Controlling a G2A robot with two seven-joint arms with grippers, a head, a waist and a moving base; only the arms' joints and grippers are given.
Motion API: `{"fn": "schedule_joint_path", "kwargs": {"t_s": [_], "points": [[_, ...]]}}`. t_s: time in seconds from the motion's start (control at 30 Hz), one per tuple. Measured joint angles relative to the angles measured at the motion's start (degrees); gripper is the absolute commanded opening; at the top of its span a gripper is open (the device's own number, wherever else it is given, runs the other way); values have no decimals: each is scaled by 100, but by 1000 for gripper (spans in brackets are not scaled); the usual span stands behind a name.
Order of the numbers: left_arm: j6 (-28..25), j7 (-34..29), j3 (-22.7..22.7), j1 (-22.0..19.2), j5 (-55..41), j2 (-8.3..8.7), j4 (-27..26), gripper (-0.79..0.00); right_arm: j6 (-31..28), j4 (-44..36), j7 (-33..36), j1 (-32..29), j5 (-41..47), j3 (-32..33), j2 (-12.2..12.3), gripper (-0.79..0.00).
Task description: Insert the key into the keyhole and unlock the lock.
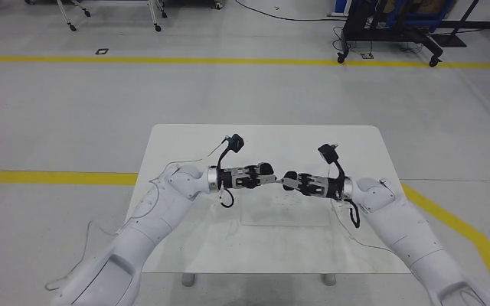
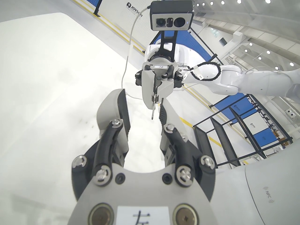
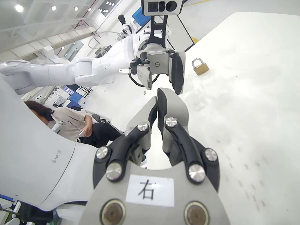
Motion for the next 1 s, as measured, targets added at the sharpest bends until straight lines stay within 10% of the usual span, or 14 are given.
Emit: {"fn": "schedule_joint_path", "kwargs": {"t_s": [0.33, 0.67, 1.0], "points": [[0, 389, -1140, 427, 956, 509, -749, 0, 0, -212, -97, -491, 392, 896, 180, -785], [107, 473, -1201, 469, 1111, 544, -866, 0, 0, -210, -94, -485, 389, 887, 178, -785], [1875, 689, -2934, 2324, 4515, 1195, -3480, 0, 0, -210, -94, -485, 389, 887, 178, -785]]}}
